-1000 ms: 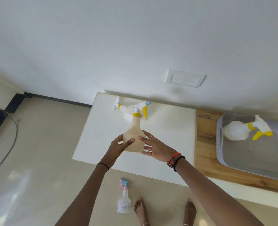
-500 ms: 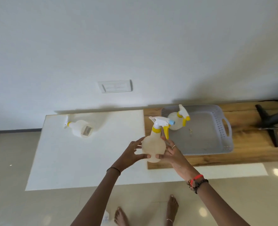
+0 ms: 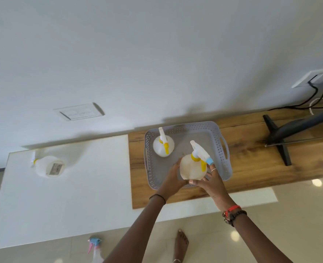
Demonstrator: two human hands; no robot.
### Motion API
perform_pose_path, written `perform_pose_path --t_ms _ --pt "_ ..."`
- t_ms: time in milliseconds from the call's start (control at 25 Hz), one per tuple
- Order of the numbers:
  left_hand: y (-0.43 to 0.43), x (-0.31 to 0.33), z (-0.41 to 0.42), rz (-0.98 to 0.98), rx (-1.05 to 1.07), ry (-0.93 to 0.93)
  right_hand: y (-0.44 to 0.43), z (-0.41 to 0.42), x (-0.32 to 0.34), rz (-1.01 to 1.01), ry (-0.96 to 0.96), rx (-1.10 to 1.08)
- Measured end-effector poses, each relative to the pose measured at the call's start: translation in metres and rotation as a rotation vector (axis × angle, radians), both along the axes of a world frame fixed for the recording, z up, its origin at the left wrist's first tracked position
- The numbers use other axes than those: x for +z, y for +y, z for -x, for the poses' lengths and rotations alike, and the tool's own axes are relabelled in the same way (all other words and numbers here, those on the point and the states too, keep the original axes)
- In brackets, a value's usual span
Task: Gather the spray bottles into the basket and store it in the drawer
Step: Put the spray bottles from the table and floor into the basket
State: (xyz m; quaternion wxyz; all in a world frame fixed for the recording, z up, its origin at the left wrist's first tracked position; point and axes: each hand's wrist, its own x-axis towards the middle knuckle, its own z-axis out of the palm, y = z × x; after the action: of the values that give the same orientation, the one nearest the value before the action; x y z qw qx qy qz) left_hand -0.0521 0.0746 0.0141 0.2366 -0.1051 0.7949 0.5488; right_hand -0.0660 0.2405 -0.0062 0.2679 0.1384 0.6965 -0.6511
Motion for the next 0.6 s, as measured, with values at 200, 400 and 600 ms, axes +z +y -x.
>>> perform_pose_path --t_ms 200,400,600 --pt "0.023 -0.024 0.051 0.017 0.048 -0.010 0.019 0.054 -0.026 -0.054 0.050 0.055" --pt "0.026 -0.045 0.090 0.094 0.052 0.022 0.012 0.091 -0.042 -0.164 0.179 0.055" --pt "0.027 -0.058 0.107 0.139 0.064 0.012 0.002 0.109 -0.053 -0.255 0.263 0.021"
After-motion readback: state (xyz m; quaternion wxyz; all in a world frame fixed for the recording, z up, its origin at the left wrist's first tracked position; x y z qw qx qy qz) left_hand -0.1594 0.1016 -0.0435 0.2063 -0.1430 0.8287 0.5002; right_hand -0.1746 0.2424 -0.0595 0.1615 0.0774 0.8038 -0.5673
